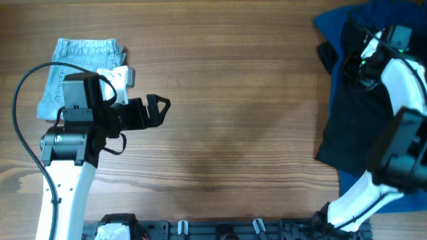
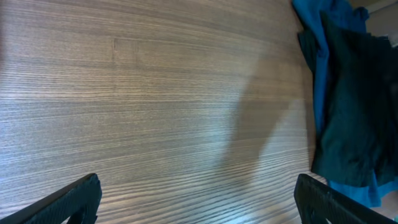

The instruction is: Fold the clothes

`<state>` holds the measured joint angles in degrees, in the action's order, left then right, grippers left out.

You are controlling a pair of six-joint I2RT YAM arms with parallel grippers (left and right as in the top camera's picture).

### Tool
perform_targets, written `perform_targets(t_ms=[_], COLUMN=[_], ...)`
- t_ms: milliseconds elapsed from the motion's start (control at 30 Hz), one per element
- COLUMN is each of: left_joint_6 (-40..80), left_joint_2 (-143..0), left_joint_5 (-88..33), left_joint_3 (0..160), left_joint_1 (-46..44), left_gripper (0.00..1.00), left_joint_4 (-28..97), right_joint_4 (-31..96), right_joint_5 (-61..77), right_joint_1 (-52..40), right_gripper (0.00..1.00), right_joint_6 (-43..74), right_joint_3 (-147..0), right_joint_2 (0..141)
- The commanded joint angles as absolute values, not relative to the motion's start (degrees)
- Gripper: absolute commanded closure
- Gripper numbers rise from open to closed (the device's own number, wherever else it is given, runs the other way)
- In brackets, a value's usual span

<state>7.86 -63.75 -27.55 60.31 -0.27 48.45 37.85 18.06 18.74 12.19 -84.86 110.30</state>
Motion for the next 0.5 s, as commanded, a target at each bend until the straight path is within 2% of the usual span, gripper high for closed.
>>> perform_targets(t_ms=[0,167,233,300,333,400,433,467], left_joint_6=[8.4,8.4,8.4,8.4,8.4,8.4,8.4,8.4], left_joint_2=[-63.3,-63.3,-63.2,-63.1,-63.0,-63.0,-63.0,-62.9], left_joint_5=[-28.9,-28.9,-28.9,-29.5,-30.5,-33.2,-33.6,-33.6], left_joint_3=[61.4,61.4,61.4,61.4,61.4,61.4,61.4,61.4], left_joint_1=[-0.5,-0.5,-0.5,-0.5,-0.5,-0.5,-0.5,-0.5], left_gripper=[0.0,0.0,0.0,0.0,0.0,0.0,0.0,0.0], left_joint_4=[48.2,48.1,48.1,48.0,47.8,47.8,47.9,47.9], right_joint_4=[38.4,42.2,43.0,43.4,43.7,44.2,44.4,44.6], right_joint_5=[30.1,27.5,17.9,3.8,-1.4,-6.5,-6.6,-6.0], right_joint_1=[14.9,2.1,-2.7,-4.7,-4.3,-1.2,1.9,3.9], right_gripper=[0.96,0.96,0.96,0.96,0.92,0.6,0.51,0.47], right_joint_6=[6.6,3.9,7.3,16.1,20.0,22.9,22.9,23.1], right_joint_3=[-85.3,-85.1,-85.0,-85.0,-85.0,-85.0,-85.0,-84.9], right_joint_2=[101.8,100.8,101.5,101.7,101.7,101.8,101.9,102.1])
